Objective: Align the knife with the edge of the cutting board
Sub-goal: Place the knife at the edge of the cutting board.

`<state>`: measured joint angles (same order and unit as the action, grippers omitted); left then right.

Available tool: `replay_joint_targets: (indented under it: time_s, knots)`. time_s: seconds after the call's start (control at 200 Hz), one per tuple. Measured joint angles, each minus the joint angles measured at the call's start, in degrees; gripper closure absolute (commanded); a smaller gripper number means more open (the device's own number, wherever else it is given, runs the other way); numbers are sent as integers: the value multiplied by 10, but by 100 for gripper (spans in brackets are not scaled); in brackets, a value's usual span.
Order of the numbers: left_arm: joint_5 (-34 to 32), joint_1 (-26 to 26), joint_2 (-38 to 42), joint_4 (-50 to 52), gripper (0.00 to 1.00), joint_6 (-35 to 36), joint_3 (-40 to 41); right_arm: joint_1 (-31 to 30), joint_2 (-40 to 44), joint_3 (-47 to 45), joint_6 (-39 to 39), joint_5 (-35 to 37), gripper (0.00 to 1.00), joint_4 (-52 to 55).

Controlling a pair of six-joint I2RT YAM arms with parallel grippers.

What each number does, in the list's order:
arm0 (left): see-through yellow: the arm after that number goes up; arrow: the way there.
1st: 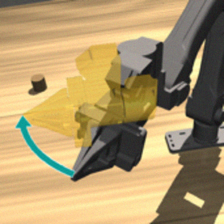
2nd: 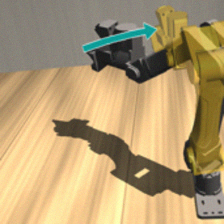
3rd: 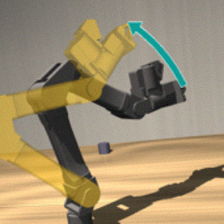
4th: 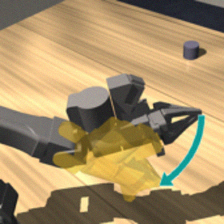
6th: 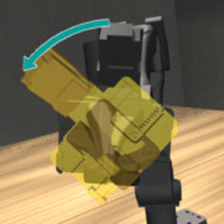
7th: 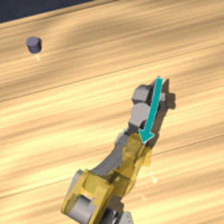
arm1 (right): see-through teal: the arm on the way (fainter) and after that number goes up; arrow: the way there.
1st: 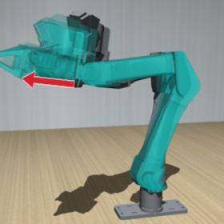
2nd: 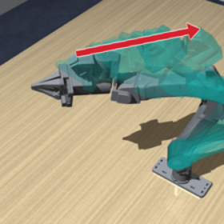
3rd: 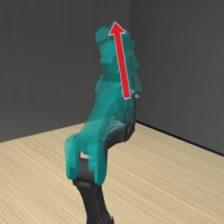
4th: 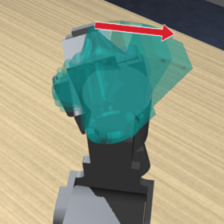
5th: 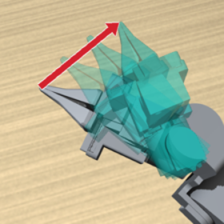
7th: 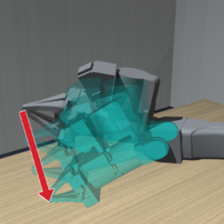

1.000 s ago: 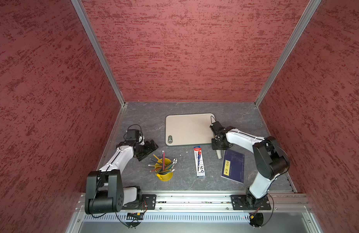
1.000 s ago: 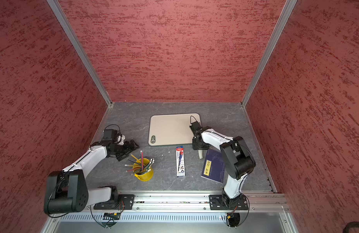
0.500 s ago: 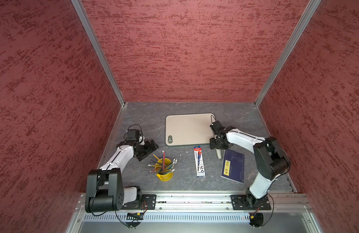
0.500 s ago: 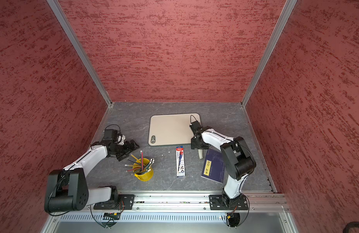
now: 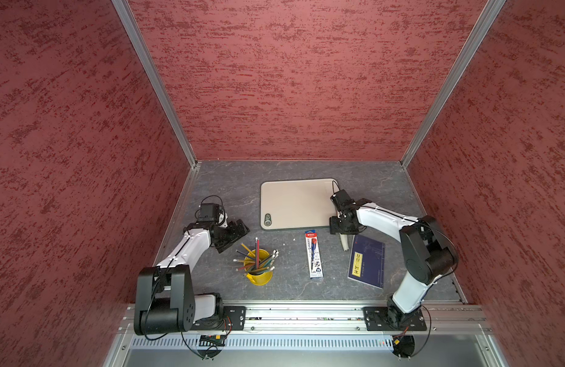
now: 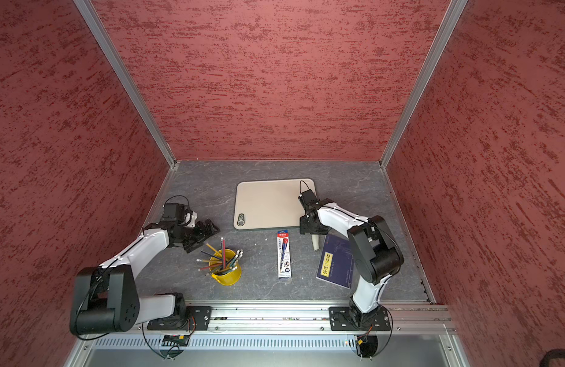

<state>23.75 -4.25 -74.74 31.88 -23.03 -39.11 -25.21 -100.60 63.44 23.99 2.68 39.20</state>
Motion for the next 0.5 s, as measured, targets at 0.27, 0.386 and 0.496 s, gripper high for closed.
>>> replay_joint_targets:
  time_s: [0.27,0.386,0.496]
  knots:
    - [0,-3,-4,2,2,7,0,0,-2,0,0,0,31,1]
    - [0,-3,-4,4,2,8,-1,0,-9,2,0,0,30,5]
    - [0,-3,-5,9,2,9,-8,0,-15,9,0,0,28,10]
